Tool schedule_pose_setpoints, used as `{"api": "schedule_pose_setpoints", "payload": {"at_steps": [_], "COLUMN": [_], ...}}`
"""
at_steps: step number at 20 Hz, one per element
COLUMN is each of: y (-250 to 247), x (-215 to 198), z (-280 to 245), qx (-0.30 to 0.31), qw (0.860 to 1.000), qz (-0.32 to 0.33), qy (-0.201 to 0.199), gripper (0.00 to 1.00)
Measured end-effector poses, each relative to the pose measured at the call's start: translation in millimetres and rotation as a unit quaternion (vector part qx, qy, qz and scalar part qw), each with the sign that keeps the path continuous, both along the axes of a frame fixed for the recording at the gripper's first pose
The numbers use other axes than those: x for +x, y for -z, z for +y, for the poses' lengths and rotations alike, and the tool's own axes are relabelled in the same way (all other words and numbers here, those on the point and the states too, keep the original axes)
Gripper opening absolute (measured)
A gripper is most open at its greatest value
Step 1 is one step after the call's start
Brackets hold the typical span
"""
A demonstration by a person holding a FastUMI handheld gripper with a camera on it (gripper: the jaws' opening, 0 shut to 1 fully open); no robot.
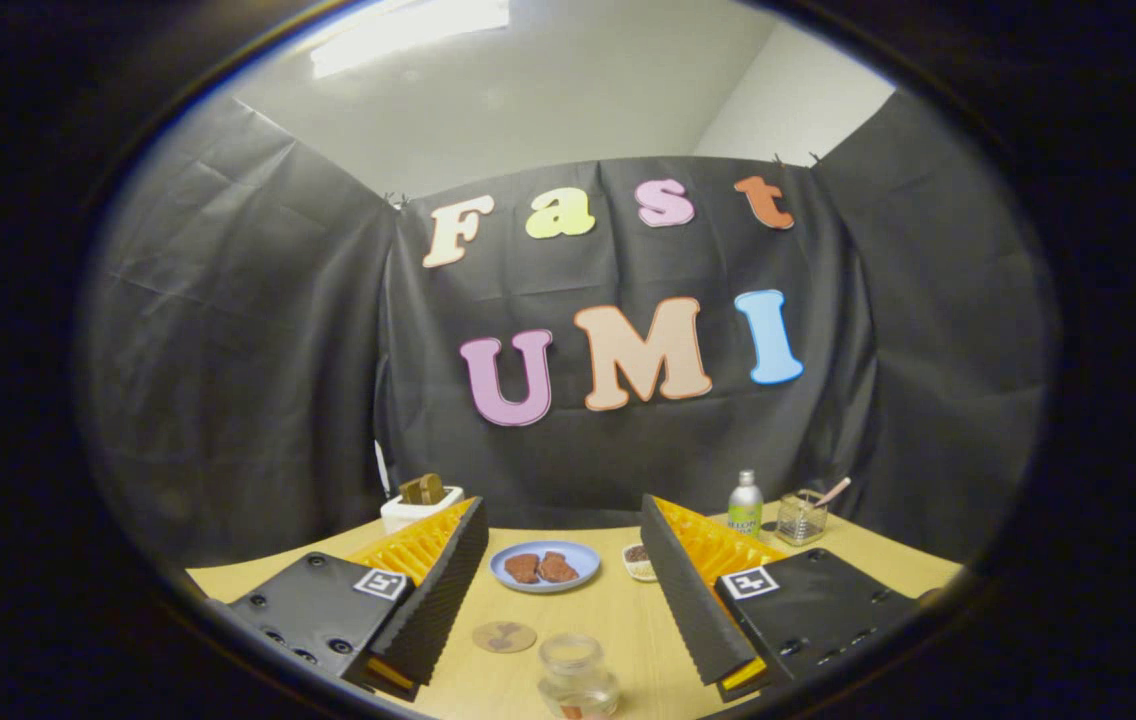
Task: Take the bottle from table, then pour the juice into the cup, finally place the bottle on the coaster
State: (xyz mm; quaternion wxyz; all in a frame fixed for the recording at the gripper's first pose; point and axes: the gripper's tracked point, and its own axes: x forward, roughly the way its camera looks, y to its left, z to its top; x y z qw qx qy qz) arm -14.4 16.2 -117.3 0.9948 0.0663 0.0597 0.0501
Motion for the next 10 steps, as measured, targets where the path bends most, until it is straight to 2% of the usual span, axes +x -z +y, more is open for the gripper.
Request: {"api": "schedule_pose_setpoints", "payload": {"at_steps": [10], "y": [82], "x": [-21], "z": [3], "qx": [-0.028], "qw": [0.997], "qz": [0.069], "qy": [-0.033], "gripper": [0.97]}}
